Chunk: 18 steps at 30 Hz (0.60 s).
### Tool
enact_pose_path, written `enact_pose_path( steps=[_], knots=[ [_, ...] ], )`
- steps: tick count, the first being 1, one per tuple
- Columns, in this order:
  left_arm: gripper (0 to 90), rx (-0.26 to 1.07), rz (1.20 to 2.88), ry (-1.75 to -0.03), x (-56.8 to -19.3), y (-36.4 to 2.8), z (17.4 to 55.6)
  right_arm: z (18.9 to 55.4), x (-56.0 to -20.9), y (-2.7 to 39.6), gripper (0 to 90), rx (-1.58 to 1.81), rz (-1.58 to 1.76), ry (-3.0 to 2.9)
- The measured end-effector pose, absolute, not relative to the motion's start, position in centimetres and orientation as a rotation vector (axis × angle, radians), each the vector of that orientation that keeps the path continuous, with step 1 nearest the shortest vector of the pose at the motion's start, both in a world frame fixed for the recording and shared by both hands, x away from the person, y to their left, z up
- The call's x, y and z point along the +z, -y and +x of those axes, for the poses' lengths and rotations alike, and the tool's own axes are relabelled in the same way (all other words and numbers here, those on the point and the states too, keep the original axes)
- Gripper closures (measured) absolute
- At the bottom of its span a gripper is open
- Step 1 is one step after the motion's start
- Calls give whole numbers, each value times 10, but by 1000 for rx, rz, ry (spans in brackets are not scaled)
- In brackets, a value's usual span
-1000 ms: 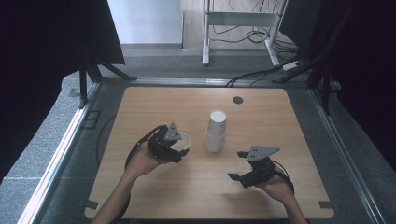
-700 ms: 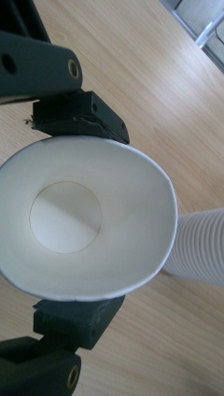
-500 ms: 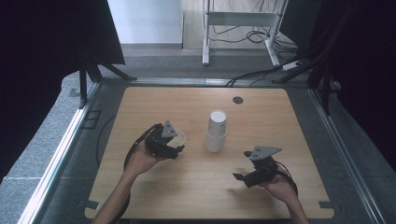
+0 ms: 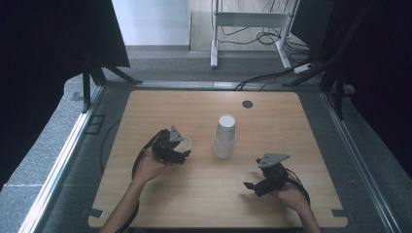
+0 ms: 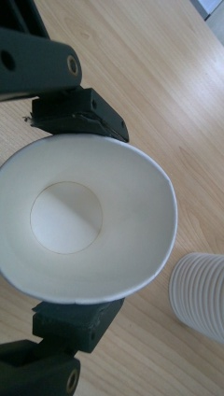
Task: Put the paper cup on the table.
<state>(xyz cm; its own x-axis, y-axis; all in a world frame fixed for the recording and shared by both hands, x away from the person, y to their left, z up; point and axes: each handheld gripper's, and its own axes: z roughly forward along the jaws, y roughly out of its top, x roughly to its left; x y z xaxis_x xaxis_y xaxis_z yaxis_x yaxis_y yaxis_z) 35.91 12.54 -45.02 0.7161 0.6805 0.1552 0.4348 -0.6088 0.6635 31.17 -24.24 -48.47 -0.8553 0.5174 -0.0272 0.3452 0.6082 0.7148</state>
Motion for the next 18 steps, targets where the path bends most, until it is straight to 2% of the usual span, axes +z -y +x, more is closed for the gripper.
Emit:
enact_pose_path(
  steps=[18],
  knots=[
    [241, 530, 2291, -895, -463, -124, 364, 310, -486, 240, 1, 1073, 693, -2624]
  ],
)
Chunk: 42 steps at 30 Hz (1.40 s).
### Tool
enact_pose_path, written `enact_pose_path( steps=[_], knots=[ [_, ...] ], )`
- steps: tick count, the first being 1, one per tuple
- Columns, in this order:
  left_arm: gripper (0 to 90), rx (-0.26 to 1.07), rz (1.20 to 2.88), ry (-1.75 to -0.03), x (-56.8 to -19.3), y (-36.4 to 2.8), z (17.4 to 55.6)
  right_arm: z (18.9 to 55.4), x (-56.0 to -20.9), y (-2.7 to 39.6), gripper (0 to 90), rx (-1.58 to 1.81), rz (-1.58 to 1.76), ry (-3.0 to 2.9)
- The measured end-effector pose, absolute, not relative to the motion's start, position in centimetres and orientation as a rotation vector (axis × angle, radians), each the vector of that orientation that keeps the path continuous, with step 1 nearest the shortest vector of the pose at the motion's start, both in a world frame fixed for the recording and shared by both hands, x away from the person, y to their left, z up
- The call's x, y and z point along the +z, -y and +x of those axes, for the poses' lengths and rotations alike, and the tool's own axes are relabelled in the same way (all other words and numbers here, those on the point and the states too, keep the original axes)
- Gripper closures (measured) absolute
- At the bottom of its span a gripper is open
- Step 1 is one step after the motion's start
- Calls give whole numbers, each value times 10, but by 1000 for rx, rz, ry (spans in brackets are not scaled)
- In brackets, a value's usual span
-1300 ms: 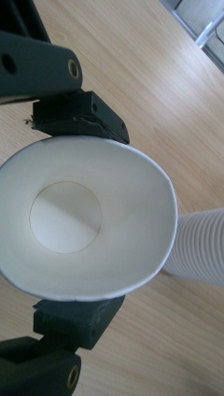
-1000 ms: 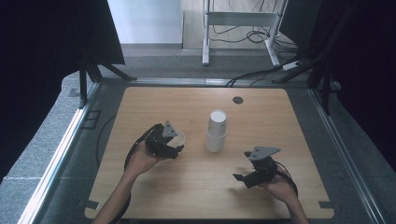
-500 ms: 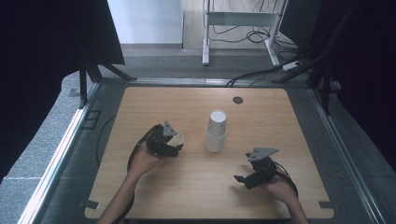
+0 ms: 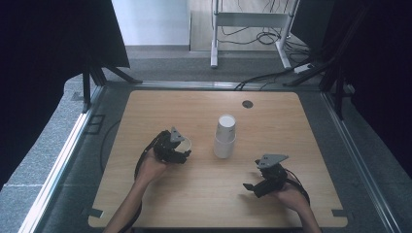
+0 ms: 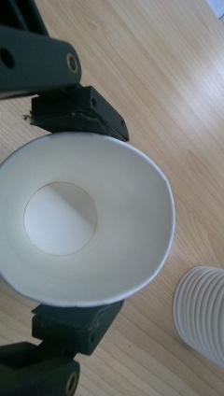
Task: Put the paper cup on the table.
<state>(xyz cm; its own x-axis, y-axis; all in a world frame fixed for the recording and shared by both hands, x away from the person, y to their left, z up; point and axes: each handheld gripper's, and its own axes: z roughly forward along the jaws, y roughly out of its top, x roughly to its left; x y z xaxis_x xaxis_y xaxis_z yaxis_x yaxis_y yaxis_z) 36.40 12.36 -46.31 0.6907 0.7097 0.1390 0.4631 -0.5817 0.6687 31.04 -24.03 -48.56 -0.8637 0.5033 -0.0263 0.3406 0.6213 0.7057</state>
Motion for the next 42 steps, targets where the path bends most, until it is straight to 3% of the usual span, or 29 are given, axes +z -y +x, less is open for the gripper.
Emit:
enact_pose_path(
  steps=[6, 20, 42],
  knots=[
    [140, 499, 2252, -914, -459, -125, 365, 310, -485, 241, 4, 1075, 692, -2625],
    [33, 485, 2159, -886, -432, -136, 348, 310, -484, 242, 13, 1080, 704, -2616],
    [5, 514, 2054, -900, -428, -163, 291, 309, -476, 250, 13, 1116, 741, -2574]
  ],
)
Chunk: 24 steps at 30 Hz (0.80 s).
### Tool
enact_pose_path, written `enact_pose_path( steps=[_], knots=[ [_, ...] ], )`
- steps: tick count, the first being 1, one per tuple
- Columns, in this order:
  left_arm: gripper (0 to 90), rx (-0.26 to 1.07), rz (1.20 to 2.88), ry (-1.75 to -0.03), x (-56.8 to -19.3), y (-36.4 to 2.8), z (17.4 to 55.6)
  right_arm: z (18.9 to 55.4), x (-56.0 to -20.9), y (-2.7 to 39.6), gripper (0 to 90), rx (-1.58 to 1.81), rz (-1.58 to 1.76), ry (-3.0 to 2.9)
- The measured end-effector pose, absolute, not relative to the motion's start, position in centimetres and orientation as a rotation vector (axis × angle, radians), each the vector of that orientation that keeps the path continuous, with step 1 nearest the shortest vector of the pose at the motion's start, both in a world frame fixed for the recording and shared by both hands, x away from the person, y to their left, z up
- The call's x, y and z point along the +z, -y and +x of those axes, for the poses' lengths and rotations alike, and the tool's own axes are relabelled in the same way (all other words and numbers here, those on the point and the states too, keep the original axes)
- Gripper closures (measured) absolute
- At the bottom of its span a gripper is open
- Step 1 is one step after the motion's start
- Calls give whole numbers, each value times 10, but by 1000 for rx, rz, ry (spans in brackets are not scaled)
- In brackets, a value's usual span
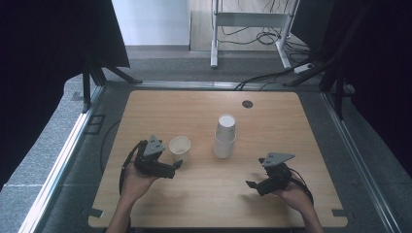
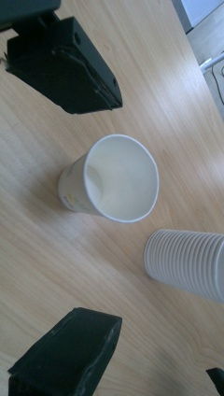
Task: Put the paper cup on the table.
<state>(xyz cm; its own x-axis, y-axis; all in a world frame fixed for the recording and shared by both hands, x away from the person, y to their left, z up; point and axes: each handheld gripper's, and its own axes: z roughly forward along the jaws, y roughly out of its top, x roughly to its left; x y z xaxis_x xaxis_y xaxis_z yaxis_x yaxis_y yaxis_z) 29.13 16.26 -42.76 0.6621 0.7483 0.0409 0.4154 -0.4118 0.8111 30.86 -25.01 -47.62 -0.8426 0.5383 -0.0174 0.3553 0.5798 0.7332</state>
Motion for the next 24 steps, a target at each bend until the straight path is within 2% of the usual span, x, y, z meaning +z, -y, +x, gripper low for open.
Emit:
enact_pose_path(
  steps=[8, 24],
  knots=[
    [0, 546, 2076, -908, -437, -167, 272, 308, -475, 253, 13, 1117, 746, -2558],
    [0, 492, 2077, -968, -475, -174, 262, 310, -480, 260, 14, 1085, 778, -2550]
  ],
)
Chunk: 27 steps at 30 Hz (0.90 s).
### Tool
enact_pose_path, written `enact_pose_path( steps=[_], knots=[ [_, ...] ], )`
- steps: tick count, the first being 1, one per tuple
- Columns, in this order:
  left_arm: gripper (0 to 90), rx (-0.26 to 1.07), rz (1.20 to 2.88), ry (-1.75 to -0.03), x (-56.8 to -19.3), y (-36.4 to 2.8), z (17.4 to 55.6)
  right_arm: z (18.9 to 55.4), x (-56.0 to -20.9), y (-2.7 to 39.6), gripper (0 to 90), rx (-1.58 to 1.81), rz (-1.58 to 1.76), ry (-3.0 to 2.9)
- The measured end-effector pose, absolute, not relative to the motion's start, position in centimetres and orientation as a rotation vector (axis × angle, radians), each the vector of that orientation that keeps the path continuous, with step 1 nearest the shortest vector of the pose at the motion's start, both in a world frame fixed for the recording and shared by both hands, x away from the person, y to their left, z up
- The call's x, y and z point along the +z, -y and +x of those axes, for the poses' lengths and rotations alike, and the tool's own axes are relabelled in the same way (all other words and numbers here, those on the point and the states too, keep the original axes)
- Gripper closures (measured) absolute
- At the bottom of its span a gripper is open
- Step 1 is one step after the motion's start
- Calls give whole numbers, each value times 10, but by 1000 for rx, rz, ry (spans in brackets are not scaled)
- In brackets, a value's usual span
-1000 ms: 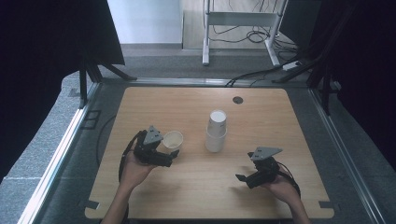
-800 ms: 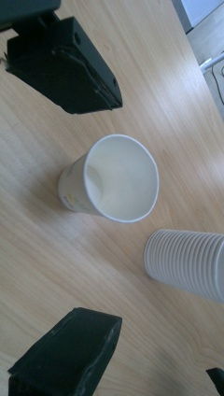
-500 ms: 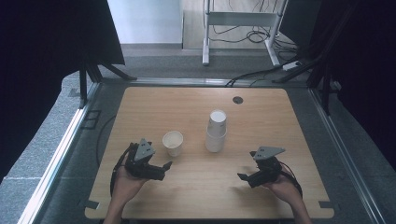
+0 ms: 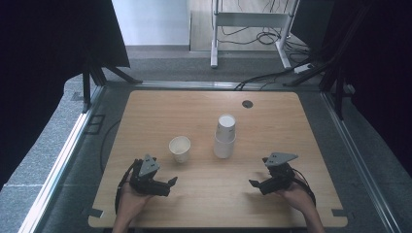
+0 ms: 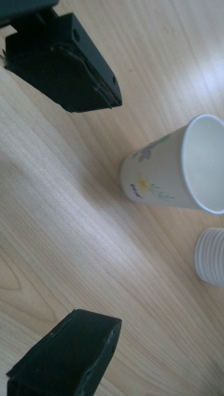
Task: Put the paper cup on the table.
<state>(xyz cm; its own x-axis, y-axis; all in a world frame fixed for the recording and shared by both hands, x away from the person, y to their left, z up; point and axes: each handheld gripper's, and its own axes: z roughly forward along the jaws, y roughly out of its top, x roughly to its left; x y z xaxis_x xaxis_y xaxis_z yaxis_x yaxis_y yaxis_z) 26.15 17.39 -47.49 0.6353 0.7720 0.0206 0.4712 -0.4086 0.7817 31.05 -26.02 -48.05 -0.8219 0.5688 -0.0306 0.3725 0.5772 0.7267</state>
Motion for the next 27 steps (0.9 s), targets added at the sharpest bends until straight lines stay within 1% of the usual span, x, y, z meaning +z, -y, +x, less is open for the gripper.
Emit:
enact_pose_path(
  steps=[14, 25, 27],
  knots=[
    [0, 484, 2127, -1011, -503, -171, 262, 315, -495, 263, 18, 1030, 806, -2557],
    [0, 442, 2212, -1011, -519, -161, 266, 321, -512, 263, 10, 990, 828, -2574],
    [0, 451, 2222, -1003, -519, -159, 266, 321, -514, 263, 0, 988, 834, -2579]
  ],
)
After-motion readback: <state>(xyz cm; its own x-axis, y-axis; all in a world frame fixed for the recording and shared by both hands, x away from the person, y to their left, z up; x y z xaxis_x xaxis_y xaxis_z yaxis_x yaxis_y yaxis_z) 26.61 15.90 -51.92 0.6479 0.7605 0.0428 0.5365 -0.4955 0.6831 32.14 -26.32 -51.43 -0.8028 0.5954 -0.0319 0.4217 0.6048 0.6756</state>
